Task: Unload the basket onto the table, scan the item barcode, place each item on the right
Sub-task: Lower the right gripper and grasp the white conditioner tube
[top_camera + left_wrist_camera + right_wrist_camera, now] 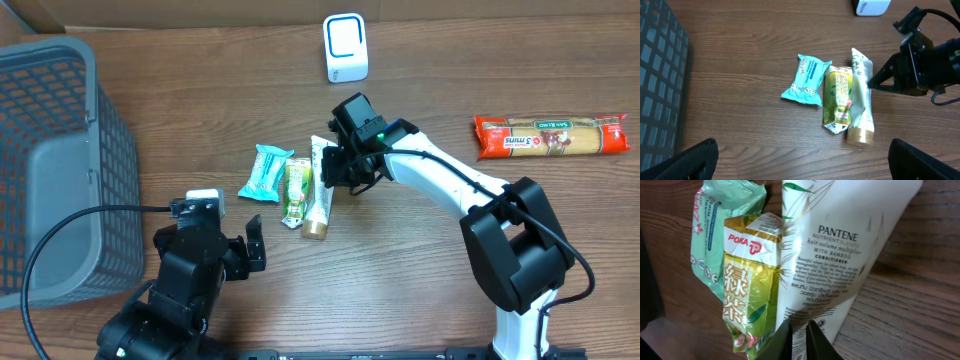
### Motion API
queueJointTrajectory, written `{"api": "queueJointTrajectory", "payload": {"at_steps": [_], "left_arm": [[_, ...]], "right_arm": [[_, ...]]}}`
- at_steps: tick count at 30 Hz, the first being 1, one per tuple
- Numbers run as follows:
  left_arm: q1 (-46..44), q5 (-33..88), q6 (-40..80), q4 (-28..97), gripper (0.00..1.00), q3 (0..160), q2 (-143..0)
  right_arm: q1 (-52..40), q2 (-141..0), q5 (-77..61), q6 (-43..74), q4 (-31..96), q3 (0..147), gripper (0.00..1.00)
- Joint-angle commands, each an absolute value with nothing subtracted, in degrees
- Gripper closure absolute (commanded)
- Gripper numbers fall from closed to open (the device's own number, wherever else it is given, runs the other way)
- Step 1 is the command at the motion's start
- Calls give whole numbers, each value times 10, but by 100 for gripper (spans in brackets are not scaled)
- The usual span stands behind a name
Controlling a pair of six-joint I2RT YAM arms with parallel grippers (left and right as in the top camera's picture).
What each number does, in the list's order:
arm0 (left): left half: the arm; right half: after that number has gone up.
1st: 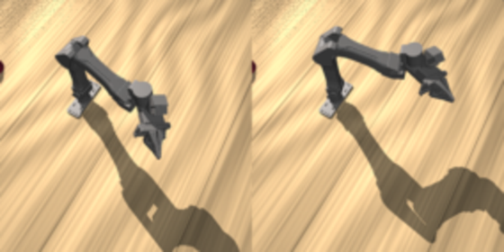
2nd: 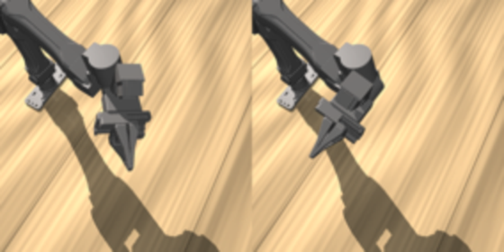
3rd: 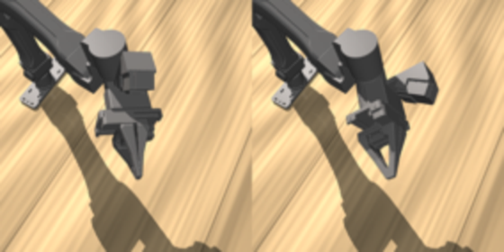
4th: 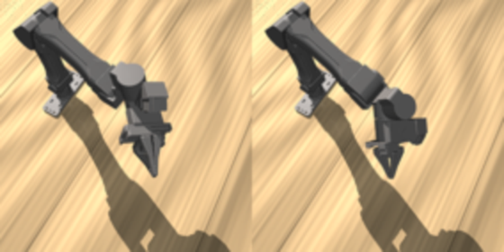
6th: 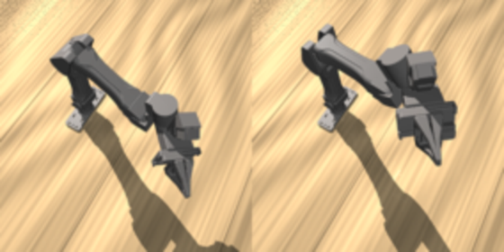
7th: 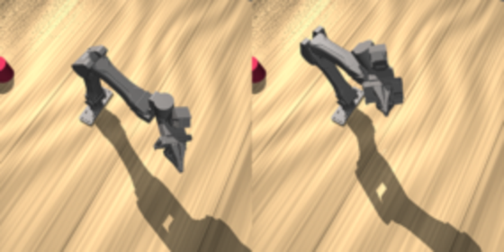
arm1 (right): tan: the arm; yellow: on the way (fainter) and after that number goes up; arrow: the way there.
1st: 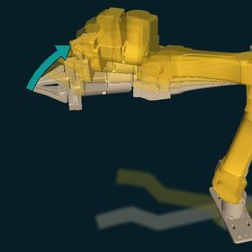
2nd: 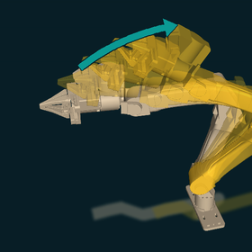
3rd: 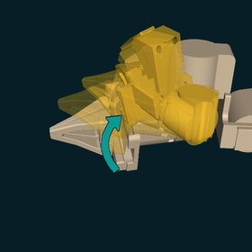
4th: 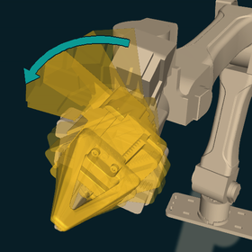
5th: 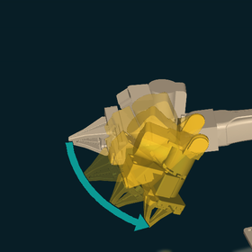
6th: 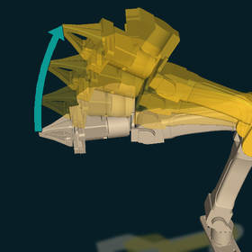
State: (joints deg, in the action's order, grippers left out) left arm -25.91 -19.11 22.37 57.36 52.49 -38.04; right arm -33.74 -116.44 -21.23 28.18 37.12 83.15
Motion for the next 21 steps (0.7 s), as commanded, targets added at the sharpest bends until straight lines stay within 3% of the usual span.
{"api": "queueJointTrajectory", "payload": {"at_steps": [1,21], "left_arm": [[-263,-199,232,571,0,521,-381],[-263,-199,232,571,1,521,-381]], "right_arm": [[-339,-1165,-227,265,364,846,88],[-347,-1239,-190,333,359,846,87]]}}
